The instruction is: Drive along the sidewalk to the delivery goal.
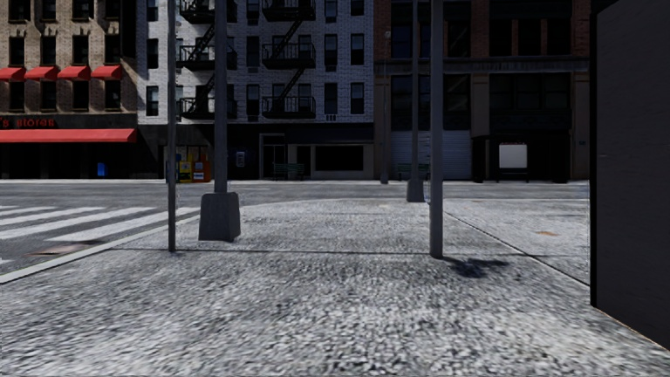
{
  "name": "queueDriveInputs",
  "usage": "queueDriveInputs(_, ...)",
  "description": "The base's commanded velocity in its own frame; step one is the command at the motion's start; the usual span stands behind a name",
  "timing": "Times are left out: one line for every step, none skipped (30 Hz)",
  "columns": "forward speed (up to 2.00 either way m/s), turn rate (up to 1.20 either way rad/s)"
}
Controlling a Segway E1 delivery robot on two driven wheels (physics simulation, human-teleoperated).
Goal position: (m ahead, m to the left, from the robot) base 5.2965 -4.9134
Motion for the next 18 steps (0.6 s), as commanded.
queueDriveInputs(2.0,0.0)
queueDriveInputs(2.0,0.0)
queueDriveInputs(2.0,0.0)
queueDriveInputs(2.0,0.0)
queueDriveInputs(2.0,0.0)
queueDriveInputs(2.0,0.0)
queueDriveInputs(2.0,0.0)
queueDriveInputs(2.0,0.0)
queueDriveInputs(2.0,0.0)
queueDriveInputs(2.0,0.0)
queueDriveInputs(2.0,0.0)
queueDriveInputs(2.0,0.0)
queueDriveInputs(2.0,0.0)
queueDriveInputs(2.0,0.0)
queueDriveInputs(2.0,0.0)
queueDriveInputs(2.0,0.0)
queueDriveInputs(2.0,0.0)
queueDriveInputs(2.0,0.0)
